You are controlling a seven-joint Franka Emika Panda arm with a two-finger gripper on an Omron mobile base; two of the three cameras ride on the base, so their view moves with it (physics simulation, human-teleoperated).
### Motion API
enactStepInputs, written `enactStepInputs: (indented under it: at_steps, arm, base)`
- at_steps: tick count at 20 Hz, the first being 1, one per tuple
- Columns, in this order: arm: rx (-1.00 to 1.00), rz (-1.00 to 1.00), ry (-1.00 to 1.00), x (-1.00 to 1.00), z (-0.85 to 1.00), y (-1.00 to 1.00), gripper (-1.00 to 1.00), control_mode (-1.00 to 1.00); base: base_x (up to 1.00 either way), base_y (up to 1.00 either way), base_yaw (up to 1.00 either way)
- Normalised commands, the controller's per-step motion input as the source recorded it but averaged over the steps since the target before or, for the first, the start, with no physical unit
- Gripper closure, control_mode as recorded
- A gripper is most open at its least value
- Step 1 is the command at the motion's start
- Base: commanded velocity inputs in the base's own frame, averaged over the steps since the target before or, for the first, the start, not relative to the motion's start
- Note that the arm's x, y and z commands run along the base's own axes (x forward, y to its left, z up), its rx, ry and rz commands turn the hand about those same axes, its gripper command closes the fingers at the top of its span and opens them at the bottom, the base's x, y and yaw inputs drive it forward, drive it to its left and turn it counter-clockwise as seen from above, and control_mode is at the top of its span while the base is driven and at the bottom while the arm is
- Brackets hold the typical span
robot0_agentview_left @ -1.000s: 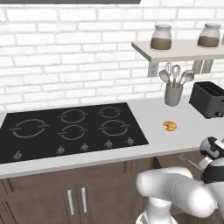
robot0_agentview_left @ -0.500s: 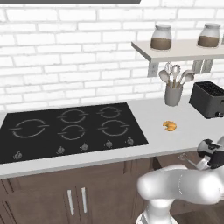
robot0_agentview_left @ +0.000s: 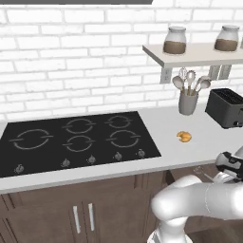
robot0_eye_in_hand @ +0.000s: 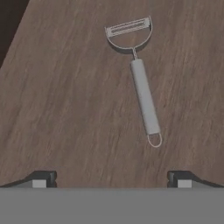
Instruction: Pick the peeler from the drawer and place it on the counter.
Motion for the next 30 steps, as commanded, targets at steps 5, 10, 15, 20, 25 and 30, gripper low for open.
enactStepInputs:
  at_steps: [5, 10, 15, 20, 25, 30]
  arm:
    - [0.07, 0.02, 0.00, 0.16, -0.26, -0.14, -1.00, -1.00]
    - [0.02, 0.00, 0.00, 0.27, -0.30, 0.00, -1.00, -1.00]
    - [0.00, 0.00, 0.00, 0.20, -0.43, 0.00, -1.00, -1.00]
    - [0.00, 0.00, 0.00, 0.05, -0.51, 0.00, 1.00, -1.00]
    - [0.00, 0.01, 0.00, -0.20, -0.57, -0.22, 1.00, -1.00]
    - [0.00, 0.02, 0.00, -1.00, -0.78, -0.55, 1.00, -1.00]
  base:
    - [0.00, 0.00, 0.00]
    - [0.00, 0.00, 0.00]
    - [0.00, 0.00, 0.00]
    - [0.00, 0.00, 0.00]
    - [0.00, 0.00, 0.00]
    - [0.00, 0.00, 0.00]
